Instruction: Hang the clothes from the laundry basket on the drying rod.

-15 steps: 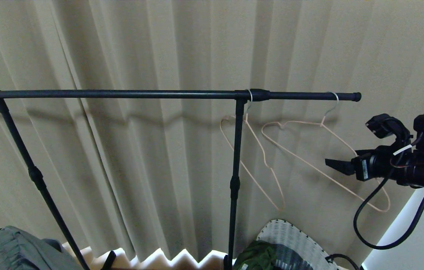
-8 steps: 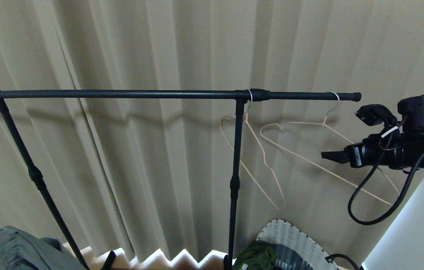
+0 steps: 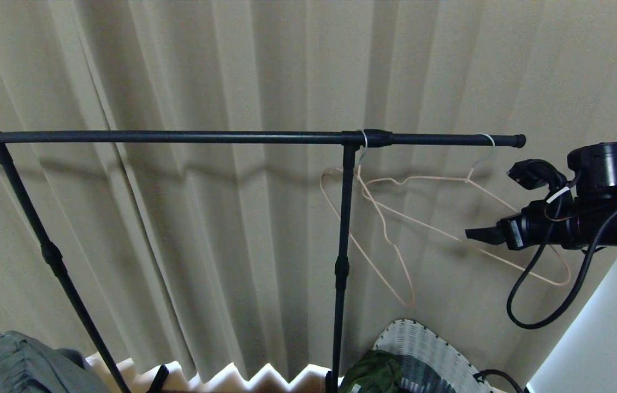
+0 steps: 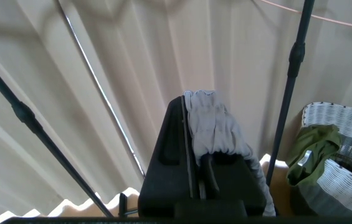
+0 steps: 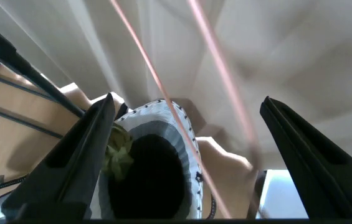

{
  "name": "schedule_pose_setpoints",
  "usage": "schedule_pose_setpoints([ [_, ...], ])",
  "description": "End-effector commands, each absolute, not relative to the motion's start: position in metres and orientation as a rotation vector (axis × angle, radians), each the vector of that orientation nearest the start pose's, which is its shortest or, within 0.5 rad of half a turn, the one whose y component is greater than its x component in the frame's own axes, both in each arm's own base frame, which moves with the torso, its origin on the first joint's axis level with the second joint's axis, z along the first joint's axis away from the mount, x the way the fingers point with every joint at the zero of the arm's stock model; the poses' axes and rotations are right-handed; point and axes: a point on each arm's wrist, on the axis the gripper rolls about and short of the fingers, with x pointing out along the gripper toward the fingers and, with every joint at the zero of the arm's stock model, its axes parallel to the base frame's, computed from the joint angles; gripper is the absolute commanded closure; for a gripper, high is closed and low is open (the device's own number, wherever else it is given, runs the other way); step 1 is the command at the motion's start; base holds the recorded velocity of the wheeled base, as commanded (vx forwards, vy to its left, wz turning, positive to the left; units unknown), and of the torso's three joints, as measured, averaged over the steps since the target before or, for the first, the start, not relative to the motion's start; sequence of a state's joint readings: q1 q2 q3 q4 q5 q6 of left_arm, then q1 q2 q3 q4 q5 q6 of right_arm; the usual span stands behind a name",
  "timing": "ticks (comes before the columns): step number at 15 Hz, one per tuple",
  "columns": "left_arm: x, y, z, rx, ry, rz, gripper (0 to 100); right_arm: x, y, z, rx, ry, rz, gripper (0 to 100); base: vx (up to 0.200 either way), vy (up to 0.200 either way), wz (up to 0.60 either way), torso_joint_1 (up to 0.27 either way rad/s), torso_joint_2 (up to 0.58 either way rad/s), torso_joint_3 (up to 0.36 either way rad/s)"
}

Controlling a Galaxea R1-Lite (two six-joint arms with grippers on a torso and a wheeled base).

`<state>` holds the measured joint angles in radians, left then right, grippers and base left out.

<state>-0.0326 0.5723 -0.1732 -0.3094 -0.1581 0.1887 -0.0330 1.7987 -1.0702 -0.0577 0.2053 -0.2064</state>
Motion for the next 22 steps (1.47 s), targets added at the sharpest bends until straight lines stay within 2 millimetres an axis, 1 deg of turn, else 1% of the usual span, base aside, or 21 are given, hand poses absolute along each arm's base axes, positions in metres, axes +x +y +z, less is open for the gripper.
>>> schedule_pose_setpoints([
  [1, 0.040, -0.005, 0.155, 0.182, 0.074, -0.198, 100, 0.326, -0.007, 0.173, -0.120, 0.634, 0.228, 0, 0.000, 0.000, 0.00, 0.000, 0.00, 0.000],
  [3, 0.040, -0.005, 0.155, 0.182, 0.074, -0.198, 100, 0.323, -0.008, 0.177, -0.122, 0.625, 0.226, 0, 0.000, 0.000, 0.00, 0.000, 0.00, 0.000],
  [6, 0.040, -0.005, 0.155, 0.188, 0.073, -0.198, 100, 0.312, -0.011, 0.184, -0.118, 0.649, 0.219, 0, 0.000, 0.000, 0.00, 0.000, 0.00, 0.000],
  [10, 0.040, -0.005, 0.155, 0.190, 0.073, -0.198, 100, 0.307, -0.010, 0.190, -0.120, 0.639, 0.218, 0, 0.000, 0.000, 0.00, 0.000, 0.00, 0.000],
  [14, 0.040, -0.005, 0.155, 0.190, 0.070, -0.198, 100, 0.314, -0.011, 0.179, -0.117, 0.669, 0.213, 0, 0.000, 0.000, 0.00, 0.000, 0.00, 0.000],
  [19, 0.040, -0.005, 0.155, 0.191, 0.070, -0.197, 100, 0.318, -0.011, 0.171, -0.113, 0.689, 0.212, 0, 0.000, 0.000, 0.00, 0.000, 0.00, 0.000],
  [20, 0.040, -0.005, 0.155, 0.193, 0.070, -0.197, 100, 0.318, -0.011, 0.171, -0.113, 0.689, 0.214, 100, 0.000, 0.000, 0.00, 0.000, 0.00, 0.000],
  [22, 0.039, -0.005, 0.155, 0.196, 0.065, -0.196, 100, 0.319, -0.010, 0.171, -0.114, 0.690, 0.216, 100, 0.000, 0.000, 0.00, 0.000, 0.00, 0.000],
])
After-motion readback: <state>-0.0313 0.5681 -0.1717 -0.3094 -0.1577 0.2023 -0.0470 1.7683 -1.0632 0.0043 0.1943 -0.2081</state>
